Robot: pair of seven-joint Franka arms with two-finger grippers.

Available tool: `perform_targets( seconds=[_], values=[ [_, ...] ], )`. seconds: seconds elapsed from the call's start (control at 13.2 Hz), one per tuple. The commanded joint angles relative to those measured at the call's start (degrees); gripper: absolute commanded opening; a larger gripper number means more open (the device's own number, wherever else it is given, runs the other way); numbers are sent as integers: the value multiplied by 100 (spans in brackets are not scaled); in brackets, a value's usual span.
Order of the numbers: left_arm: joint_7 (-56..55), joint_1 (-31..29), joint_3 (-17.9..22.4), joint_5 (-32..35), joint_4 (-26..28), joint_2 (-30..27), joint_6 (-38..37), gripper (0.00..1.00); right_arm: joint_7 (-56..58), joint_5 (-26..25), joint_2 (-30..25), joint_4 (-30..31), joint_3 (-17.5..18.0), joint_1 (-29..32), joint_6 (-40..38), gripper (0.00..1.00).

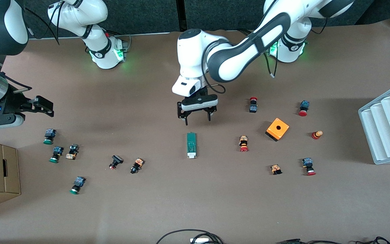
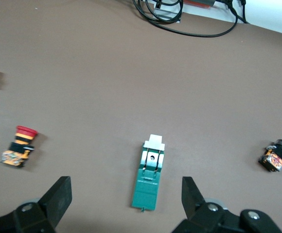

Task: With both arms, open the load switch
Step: 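Move the left gripper down over the green load switch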

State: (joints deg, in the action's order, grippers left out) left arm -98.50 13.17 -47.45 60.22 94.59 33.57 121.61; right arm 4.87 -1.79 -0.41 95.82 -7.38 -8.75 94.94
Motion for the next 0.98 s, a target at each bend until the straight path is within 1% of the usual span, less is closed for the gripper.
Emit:
perform_targets(
  seconds=[0.0,0.08,0.23,0.3,0.45,0.6,0.75,0.91],
  values=[
    [-503,220,-9,568,-64,255,29,100,32,-41,68,-125,-9,4,-20,100],
    [-582,316,17,805,-46,334,20,100,58,-41,68,-125,-9,13,-20,100],
    [-950,414,148,1734,41,606,38,100,32,-41,68,-125,-18,22,-37,100],
    [-1239,423,149,2148,85,755,29,100,23,-32,68,-125,-26,22,-46,100],
    [-1741,597,184,2528,112,879,12,100,58,-32,68,-125,-26,13,-55,100],
    [-1988,957,577,2792,191,914,-6,100,67,-41,77,-125,-26,13,-46,100],
    [-2557,1519,1104,3100,174,1019,-6,100,58,-41,77,-125,-26,22,-2,100],
    [-3304,2081,1719,3678,182,1142,-15,100,32,-50,112,-125,-53,31,-2,100]
  ],
)
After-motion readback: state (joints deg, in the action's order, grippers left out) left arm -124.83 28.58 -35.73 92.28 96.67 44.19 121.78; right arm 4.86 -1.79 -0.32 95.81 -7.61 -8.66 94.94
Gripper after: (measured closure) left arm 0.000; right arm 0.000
